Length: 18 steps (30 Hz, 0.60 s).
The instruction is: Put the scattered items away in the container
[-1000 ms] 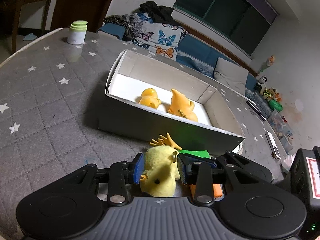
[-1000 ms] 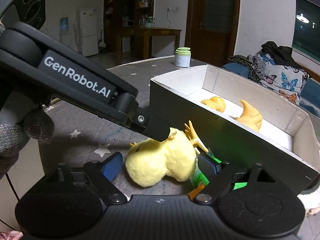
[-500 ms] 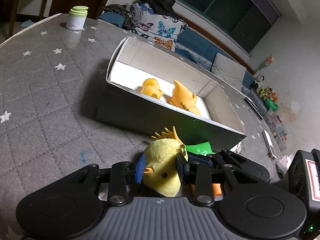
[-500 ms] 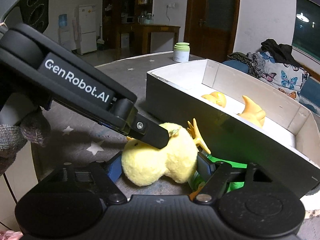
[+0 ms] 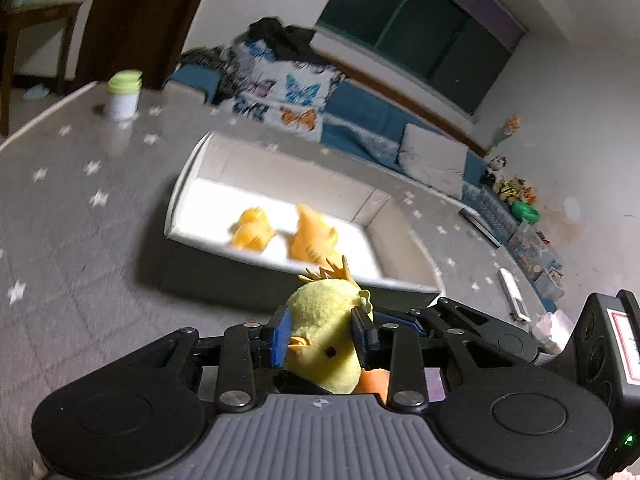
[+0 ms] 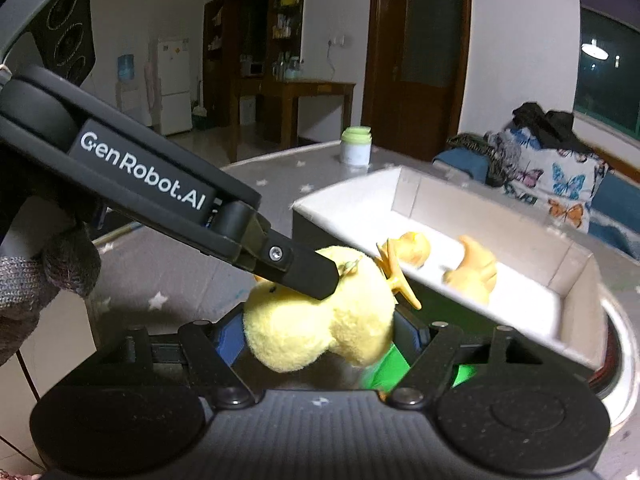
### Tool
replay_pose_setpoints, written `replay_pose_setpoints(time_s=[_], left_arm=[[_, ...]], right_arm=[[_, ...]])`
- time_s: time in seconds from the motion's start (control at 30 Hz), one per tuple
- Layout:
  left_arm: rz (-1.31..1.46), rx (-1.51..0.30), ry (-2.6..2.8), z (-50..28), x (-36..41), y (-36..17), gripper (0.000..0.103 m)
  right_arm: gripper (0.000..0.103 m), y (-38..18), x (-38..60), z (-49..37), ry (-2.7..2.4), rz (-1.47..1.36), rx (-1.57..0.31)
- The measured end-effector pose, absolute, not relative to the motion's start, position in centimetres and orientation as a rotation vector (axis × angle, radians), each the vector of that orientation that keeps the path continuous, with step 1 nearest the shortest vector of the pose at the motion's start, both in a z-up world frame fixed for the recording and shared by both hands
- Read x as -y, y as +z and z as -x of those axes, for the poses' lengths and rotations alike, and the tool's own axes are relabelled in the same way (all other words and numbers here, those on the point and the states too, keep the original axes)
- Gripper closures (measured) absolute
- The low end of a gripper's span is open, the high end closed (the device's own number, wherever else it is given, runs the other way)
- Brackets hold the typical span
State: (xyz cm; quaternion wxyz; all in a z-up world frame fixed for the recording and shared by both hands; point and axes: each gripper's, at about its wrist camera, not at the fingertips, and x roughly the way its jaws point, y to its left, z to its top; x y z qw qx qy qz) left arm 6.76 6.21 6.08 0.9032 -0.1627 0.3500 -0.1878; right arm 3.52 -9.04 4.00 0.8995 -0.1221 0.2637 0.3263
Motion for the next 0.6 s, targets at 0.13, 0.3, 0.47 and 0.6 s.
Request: replay_pose_setpoints(time_s=[0.13,0.3,0.47,0.6], left_arm=[[0.335,-0.697,-0.426,-8.2,-4.8,7.4,0.068],[0.327,-0.695,-0.469,-11.2,-2.1,8.3,0.068],[0.371,-0.735,-0.514,-15.0,-0.2,7.7,0.068],[0.424,-0.789,-0.529,-18.1,0.8,6.4,0.068]], right_arm=[[0.028,5.5,10.1,-4.1,0.648,0.26,-0.511],[0.028,7.0,12.0,-6.0,0.596,0.295,-0.499],[0.028,7.7,14.0,-8.9,0.556,0.344,-0.528],[0.028,7.6,15.0,-11.4,0.559,0.392,-0.578]])
